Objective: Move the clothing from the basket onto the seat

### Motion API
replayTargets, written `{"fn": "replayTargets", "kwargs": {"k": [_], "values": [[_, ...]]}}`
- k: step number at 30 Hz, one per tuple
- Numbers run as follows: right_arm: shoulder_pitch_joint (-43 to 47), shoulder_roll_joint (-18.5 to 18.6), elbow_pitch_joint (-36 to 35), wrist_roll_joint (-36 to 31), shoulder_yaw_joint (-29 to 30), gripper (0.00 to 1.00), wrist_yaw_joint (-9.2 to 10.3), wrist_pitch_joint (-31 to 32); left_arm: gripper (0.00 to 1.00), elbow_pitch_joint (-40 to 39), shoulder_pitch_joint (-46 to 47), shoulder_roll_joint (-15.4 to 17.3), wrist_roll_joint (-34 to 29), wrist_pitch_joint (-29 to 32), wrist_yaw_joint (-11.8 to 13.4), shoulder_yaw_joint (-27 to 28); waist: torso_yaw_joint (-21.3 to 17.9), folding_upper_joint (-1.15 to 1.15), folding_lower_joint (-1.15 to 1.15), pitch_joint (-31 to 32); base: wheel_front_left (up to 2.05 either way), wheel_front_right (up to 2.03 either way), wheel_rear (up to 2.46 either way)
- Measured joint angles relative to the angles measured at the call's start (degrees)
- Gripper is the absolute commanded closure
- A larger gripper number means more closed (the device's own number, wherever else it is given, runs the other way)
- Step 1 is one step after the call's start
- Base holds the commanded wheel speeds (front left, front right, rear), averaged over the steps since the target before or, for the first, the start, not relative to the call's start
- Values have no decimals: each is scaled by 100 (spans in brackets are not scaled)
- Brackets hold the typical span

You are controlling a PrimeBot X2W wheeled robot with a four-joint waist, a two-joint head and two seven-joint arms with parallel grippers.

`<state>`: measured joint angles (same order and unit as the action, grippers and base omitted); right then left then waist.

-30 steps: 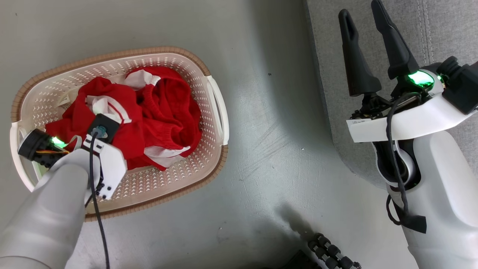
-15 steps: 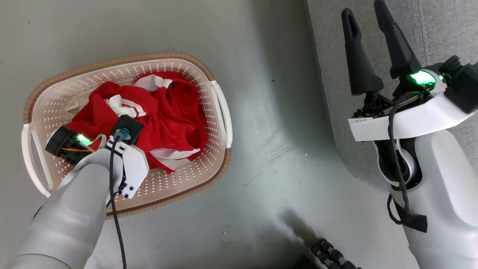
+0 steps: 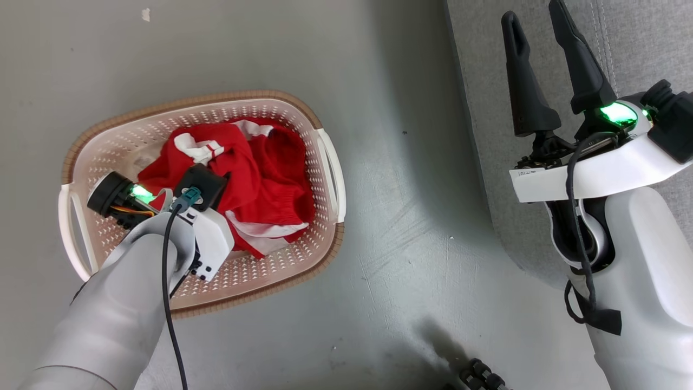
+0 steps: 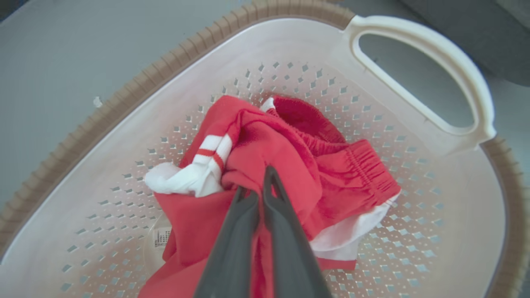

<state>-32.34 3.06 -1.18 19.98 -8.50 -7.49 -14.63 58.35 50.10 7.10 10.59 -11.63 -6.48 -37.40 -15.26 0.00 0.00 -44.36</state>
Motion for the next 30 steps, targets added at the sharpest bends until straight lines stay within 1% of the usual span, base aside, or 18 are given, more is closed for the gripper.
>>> {"fn": "replayTargets", "kwargs": {"k": [6, 11, 19, 26, 30], "values": [[5, 1, 23, -1, 34, 0, 0, 0, 100, -191, -16, -48, 131, -211, -26, 44, 76, 0, 0, 165, 0, 0, 0], [8, 1, 69, -145, 45, 0, 0, 0, 100, -404, -43, -115, 223, -258, -32, 123, 154, 0, 0, 323, 0, 0, 0], [16, 2, 181, -201, 47, 0, 0, 0, 100, -687, -359, -113, 457, -259, -59, 258, 291, 0, 0, 614, 0, 0, 0], [34, 4, 255, -303, 26, 0, 0, 0, 100, -1437, -521, -91, 687, -259, -73, 608, 417, 0, 0, 877, 0, 0, 0], [41, 4, 359, -343, -9, 0, 0, 0, 100, -1851, -697, -9, 754, -265, -74, 761, 488, 0, 0, 1029, 0, 0, 0]]}}
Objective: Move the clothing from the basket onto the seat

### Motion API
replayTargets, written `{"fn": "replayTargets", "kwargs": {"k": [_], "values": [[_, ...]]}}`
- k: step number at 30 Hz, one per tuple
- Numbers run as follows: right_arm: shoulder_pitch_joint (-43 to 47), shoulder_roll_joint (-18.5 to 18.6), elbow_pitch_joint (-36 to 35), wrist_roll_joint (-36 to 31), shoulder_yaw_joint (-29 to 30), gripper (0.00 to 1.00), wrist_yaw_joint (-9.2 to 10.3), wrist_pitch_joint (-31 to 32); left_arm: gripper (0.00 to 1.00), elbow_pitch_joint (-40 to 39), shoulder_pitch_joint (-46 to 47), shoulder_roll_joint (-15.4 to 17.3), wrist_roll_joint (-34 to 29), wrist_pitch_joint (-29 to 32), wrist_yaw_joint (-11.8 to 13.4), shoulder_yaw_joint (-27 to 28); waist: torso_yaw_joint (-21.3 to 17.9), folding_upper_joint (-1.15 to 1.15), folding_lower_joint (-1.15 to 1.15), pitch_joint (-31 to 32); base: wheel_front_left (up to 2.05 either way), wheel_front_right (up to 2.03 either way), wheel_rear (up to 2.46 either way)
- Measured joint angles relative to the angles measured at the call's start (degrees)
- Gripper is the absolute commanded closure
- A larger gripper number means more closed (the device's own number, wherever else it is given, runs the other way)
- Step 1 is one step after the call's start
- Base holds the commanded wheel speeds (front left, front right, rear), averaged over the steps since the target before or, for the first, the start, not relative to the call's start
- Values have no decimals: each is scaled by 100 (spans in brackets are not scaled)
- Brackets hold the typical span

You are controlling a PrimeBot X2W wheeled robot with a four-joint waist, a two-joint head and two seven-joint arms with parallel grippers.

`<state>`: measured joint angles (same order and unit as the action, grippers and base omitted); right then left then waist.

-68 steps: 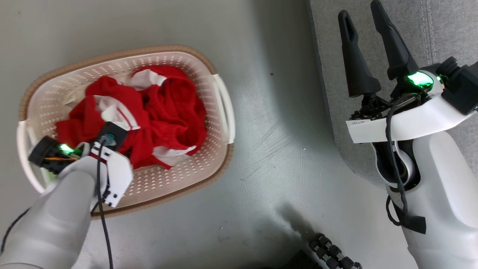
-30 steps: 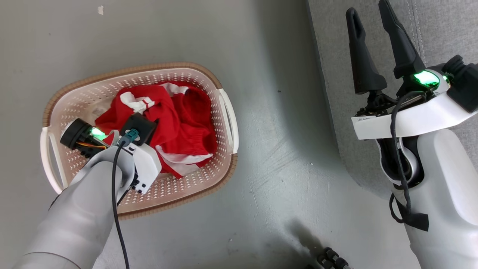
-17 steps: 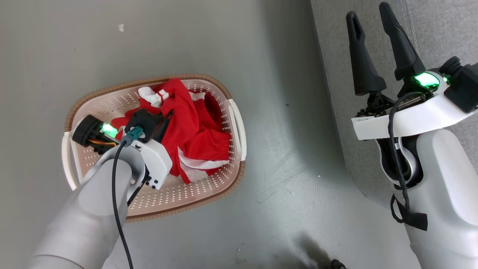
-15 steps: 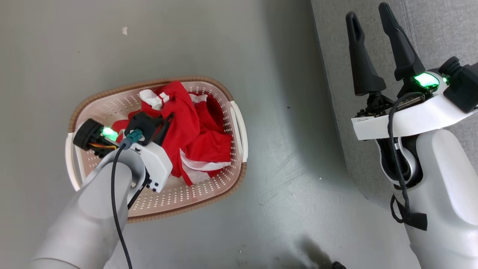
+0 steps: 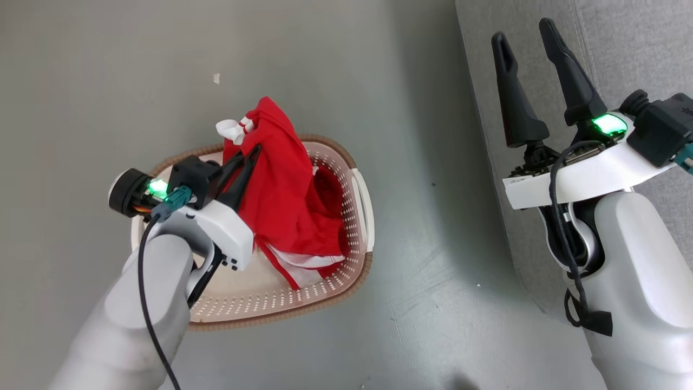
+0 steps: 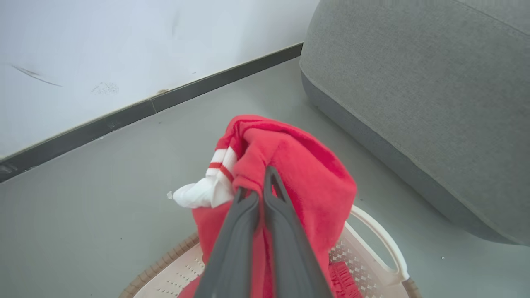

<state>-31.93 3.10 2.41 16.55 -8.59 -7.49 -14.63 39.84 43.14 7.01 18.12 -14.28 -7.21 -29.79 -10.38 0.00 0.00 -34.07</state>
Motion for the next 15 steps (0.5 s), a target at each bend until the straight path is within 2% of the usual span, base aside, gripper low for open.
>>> {"fn": "replayTargets", "kwargs": {"k": [15], "values": [[240, 27, 272, -149, -226, 0, 0, 0, 100, -1201, -694, 114, 60, -2, 0, 456, 254, 0, 0, 681, 0, 0, 0]]}}
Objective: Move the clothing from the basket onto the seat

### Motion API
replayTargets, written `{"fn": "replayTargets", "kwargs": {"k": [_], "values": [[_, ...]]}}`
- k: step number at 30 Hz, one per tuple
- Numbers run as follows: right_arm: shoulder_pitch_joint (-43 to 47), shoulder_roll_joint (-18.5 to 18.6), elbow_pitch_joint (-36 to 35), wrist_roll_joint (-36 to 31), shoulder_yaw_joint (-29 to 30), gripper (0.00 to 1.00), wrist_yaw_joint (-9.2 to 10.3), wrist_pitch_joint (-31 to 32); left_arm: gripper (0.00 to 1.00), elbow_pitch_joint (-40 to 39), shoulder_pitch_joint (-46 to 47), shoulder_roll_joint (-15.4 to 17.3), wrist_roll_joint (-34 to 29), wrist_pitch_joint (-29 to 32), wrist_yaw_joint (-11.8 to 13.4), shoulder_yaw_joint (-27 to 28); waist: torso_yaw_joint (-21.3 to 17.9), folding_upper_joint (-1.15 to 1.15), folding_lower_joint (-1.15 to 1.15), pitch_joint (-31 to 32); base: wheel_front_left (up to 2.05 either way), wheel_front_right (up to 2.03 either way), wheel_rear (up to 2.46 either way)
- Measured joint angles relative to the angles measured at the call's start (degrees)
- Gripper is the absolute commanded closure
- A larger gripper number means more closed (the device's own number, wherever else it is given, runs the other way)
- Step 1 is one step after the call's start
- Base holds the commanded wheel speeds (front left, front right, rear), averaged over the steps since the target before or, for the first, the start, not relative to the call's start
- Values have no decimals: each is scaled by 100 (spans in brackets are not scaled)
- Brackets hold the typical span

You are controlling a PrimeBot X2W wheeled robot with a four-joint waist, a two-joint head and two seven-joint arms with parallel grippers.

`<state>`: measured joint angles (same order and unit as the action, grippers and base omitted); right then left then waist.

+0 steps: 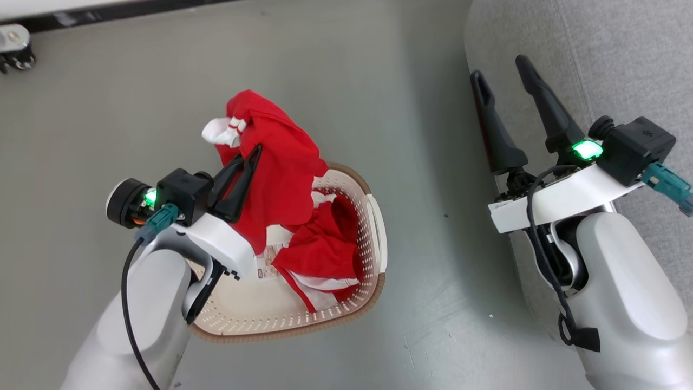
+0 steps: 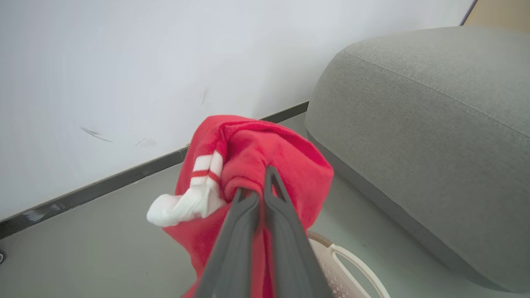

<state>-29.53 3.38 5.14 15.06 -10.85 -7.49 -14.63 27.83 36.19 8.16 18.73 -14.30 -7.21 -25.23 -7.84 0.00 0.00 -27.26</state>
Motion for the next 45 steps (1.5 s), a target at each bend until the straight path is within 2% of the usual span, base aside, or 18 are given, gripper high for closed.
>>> {"fn": "replayTargets", "kwargs": {"k": [5, 10, 23, 34, 45], "values": [[98, 45, 99, 0, -138, 0, 0, 0, 100, -282, -163, -4, 33, 0, 0, 118, 82, 0, 0, 234, 0, 0, 0], [257, 183, 283, 18, -631, 0, 0, 0, 100, -494, -264, -19, 41, 0, 0, 179, 170, 0, 0, 470, 0, 0, 0], [520, 363, 516, 336, -1298, 0, 0, 0, 100, -806, -469, -11, 30, 0, 0, 133, 404, 0, 0, 1042, 0, 0, 0], [594, 543, 668, 619, -1806, 0, 0, 0, 100, -953, -519, 12, -23, 0, -1, -140, 595, 0, 0, 1395, 0, 0, 0], [703, 860, 848, 1053, -2469, 0, 0, 0, 100, -1123, -519, 147, -64, 0, -1, -662, 818, 0, 0, 1686, 0, 0, 0]]}}
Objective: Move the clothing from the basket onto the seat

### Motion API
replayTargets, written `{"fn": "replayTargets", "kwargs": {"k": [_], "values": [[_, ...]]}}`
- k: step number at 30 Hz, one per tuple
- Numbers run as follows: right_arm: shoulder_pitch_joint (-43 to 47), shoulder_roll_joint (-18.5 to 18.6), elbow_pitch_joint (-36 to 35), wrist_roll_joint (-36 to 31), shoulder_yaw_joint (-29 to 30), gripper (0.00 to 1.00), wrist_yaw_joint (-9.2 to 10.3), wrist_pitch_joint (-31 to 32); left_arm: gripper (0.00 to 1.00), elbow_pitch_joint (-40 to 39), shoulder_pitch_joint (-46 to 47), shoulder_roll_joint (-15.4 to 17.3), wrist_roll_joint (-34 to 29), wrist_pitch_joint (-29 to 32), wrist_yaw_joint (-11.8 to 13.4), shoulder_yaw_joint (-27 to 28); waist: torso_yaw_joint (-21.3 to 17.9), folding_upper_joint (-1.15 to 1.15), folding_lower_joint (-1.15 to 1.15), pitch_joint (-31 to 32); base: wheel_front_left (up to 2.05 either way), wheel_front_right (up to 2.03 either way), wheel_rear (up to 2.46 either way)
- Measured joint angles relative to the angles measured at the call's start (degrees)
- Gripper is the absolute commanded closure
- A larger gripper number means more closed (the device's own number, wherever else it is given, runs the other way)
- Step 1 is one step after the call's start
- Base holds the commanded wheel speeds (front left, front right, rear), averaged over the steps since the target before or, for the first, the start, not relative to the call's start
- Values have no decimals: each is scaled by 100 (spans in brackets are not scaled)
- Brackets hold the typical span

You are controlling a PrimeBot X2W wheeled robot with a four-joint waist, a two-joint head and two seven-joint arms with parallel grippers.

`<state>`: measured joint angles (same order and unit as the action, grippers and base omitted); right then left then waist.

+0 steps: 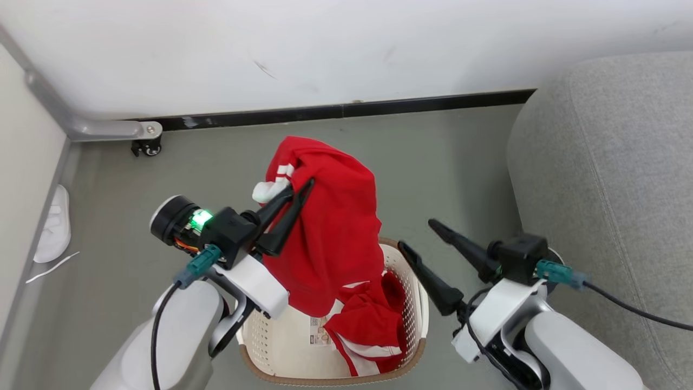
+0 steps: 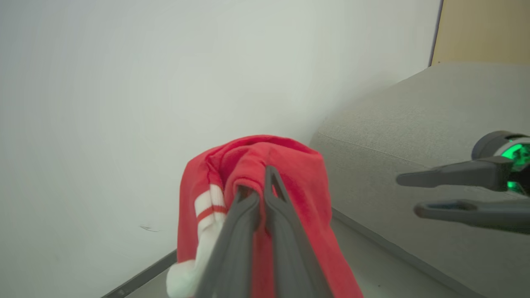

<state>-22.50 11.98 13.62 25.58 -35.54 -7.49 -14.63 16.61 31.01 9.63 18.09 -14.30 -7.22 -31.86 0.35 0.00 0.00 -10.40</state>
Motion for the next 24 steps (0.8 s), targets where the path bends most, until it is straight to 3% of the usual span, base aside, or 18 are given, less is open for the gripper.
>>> {"fn": "replayTargets", "kwargs": {"k": [24], "values": [[-275, 565, 120, 813, -1166, 0, 0, 1, 100, -626, 85, 359, 65, -16, 0, -969, 408, 0, 0, 355, 0, 0, 0]]}}
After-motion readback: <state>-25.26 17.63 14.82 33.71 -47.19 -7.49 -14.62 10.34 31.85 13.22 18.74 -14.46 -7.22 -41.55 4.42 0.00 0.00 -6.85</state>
